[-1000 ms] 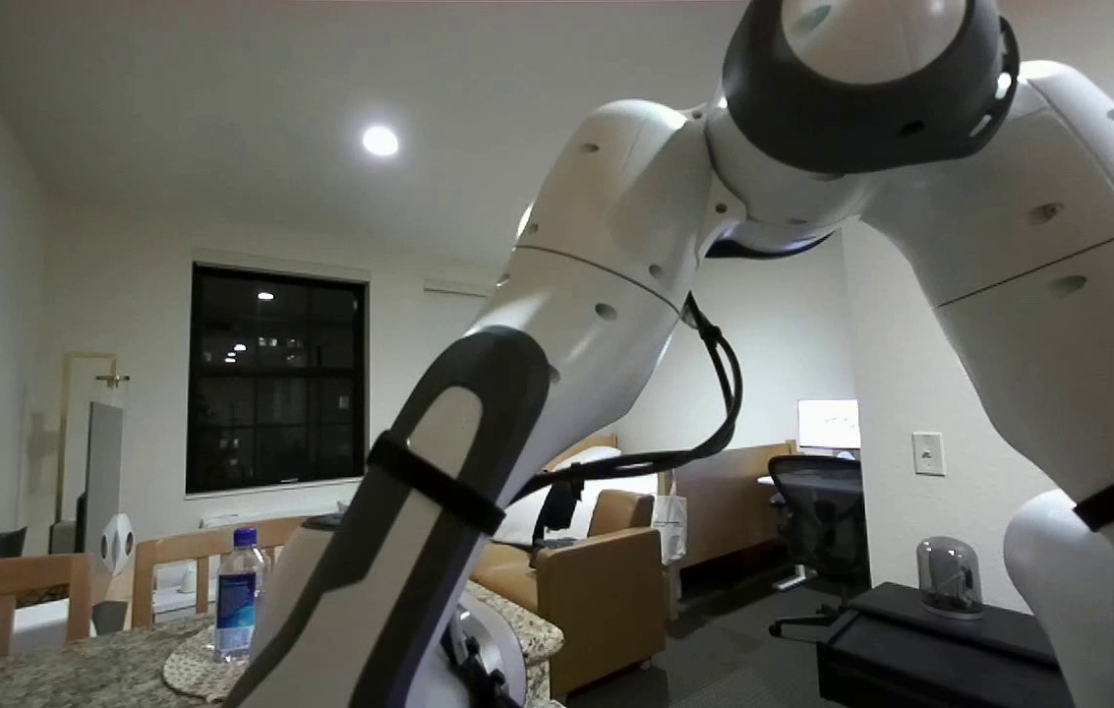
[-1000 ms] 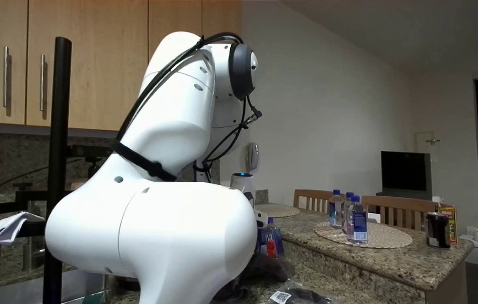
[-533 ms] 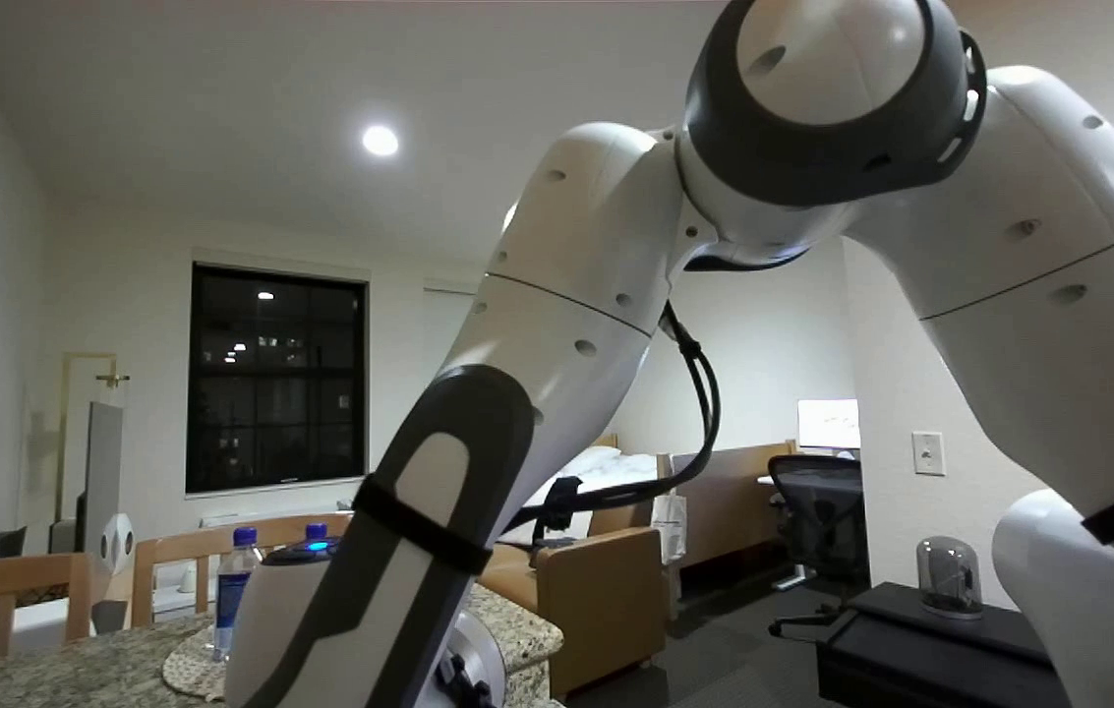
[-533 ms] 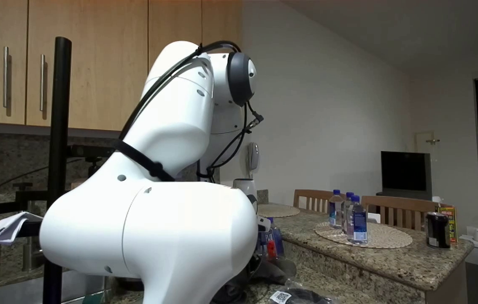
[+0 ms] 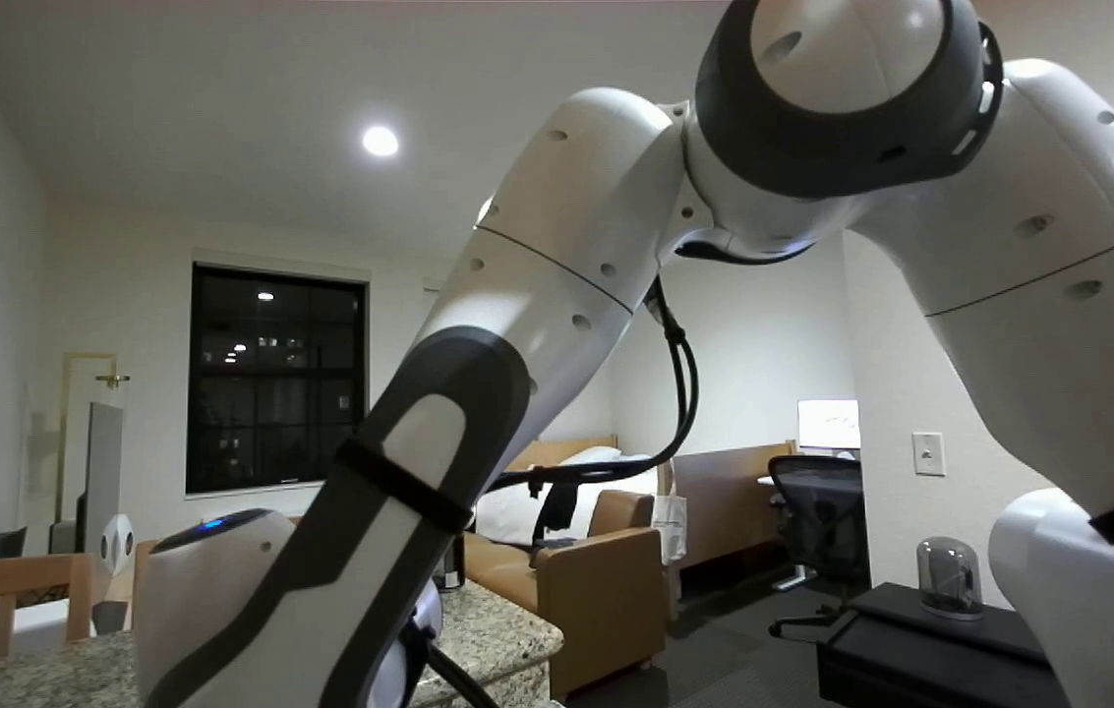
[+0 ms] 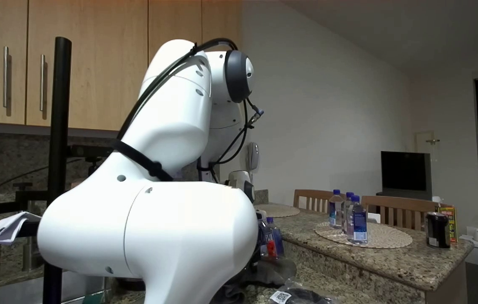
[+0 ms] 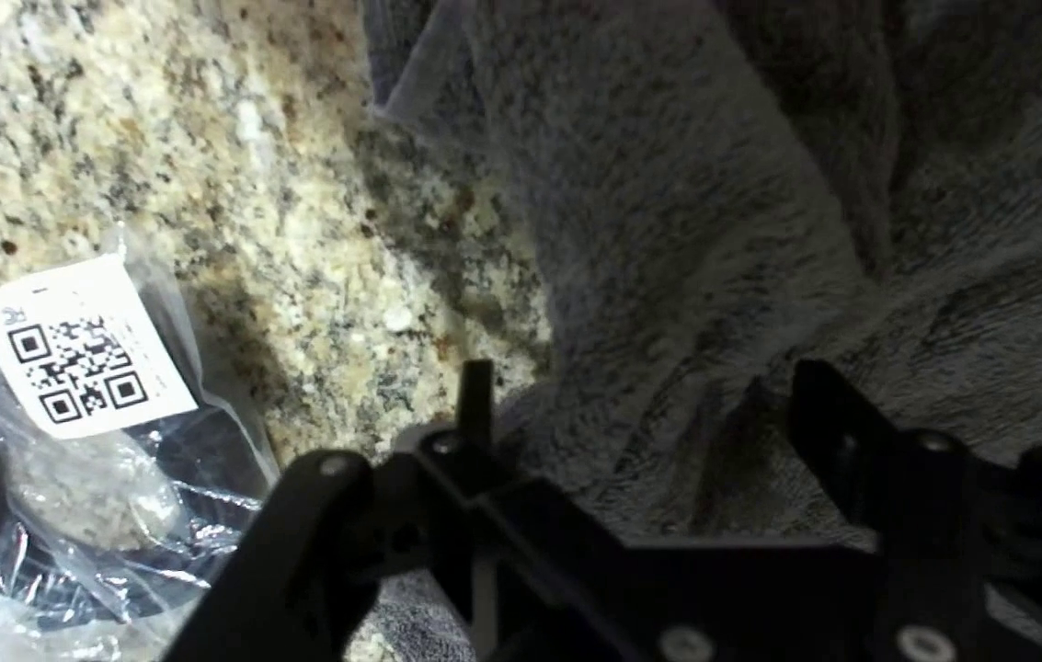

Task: Pick up the grey towel on the countertop and move it slightly to the left.

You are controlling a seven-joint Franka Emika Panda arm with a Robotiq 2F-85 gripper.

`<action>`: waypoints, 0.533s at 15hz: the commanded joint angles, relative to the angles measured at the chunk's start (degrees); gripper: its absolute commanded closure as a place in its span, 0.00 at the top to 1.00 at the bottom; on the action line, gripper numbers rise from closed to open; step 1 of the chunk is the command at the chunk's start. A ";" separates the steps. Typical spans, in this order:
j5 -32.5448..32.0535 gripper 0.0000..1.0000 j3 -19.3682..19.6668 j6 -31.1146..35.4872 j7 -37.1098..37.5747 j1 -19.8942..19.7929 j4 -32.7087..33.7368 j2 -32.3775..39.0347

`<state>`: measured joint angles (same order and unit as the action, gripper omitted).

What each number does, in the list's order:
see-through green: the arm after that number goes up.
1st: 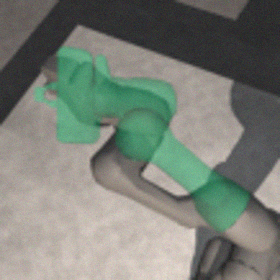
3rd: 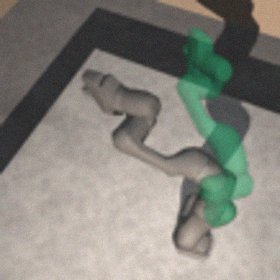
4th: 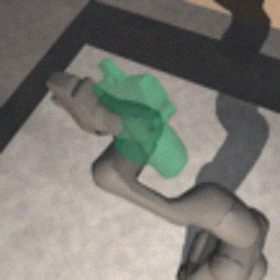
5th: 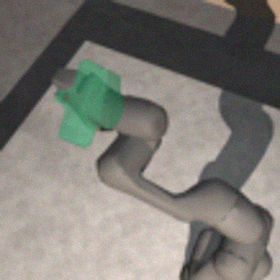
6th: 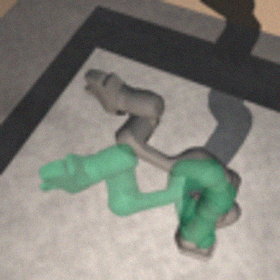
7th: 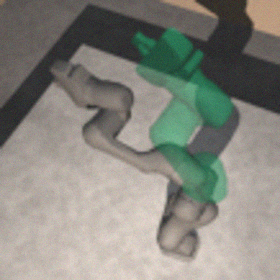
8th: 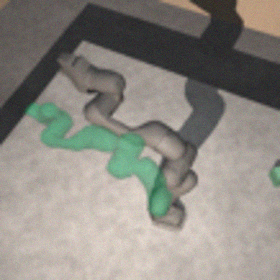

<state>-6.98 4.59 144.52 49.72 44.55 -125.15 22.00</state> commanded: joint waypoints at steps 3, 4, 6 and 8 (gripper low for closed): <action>-2.23 1.00 -5.18 -10.73 1.83 -3.34 3.71 -2.83; -2.31 1.00 -5.83 -11.26 2.22 -3.70 4.02 -3.44; -4.17 1.00 -6.40 -9.48 5.11 -3.74 3.90 -4.73; -4.58 1.00 -7.81 -10.41 5.72 -4.41 4.30 -5.86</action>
<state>-9.39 -0.67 135.36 52.35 41.85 -119.93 19.17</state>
